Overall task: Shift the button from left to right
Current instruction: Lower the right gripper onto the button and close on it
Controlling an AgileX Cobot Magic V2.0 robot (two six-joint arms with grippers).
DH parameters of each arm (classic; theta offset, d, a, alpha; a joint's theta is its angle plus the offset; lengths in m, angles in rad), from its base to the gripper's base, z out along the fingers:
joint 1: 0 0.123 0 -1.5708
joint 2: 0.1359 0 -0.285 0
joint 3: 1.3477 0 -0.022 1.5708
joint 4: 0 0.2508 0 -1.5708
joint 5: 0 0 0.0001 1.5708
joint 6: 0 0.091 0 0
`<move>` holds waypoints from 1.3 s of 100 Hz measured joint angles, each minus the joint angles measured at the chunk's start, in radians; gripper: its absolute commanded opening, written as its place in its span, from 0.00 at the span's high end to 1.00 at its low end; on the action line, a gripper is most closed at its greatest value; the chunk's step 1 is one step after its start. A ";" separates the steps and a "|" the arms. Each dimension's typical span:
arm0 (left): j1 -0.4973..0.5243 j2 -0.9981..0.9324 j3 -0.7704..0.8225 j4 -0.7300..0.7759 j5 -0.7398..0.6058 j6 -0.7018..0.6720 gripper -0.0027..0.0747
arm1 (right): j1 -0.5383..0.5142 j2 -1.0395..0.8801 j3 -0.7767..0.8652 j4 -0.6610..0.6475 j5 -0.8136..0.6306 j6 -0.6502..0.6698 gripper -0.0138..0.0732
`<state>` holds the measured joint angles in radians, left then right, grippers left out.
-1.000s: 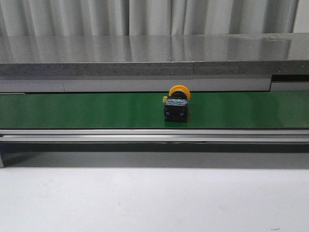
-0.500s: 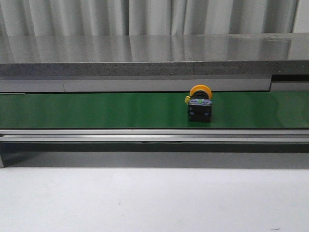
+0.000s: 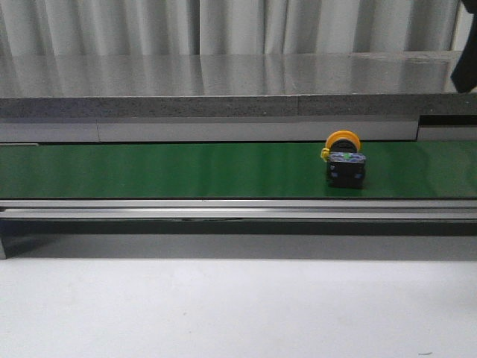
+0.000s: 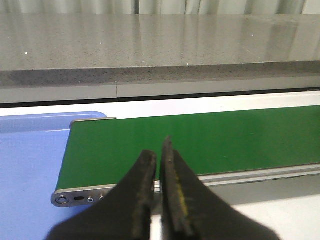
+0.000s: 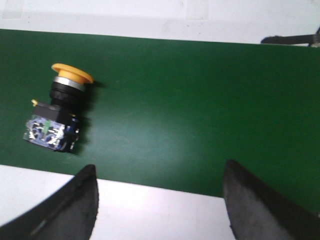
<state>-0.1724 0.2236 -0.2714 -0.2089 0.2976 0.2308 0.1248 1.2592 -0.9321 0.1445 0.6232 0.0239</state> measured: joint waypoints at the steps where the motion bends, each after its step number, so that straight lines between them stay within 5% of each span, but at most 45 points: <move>1: 0.000 0.000 0.000 0.000 0.000 0.000 0.96 | 0.004 0.004 -0.003 0.002 0.000 0.000 0.27; 39: 0.000 0.000 0.000 0.000 0.000 0.000 0.96 | 0.116 0.176 -0.074 0.006 -0.042 0.000 0.27; 95: 0.000 0.000 0.000 0.000 0.000 0.000 0.96 | 0.123 0.358 -0.074 -0.037 -0.139 0.000 0.28; 130: 0.000 0.000 0.000 0.000 0.000 0.000 0.96 | 0.123 0.374 -0.075 -0.045 -0.126 0.000 0.65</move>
<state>-0.1724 0.2236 -0.2714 -0.2089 0.2976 0.2308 0.2475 1.6335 -1.0069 0.0990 0.4968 0.0239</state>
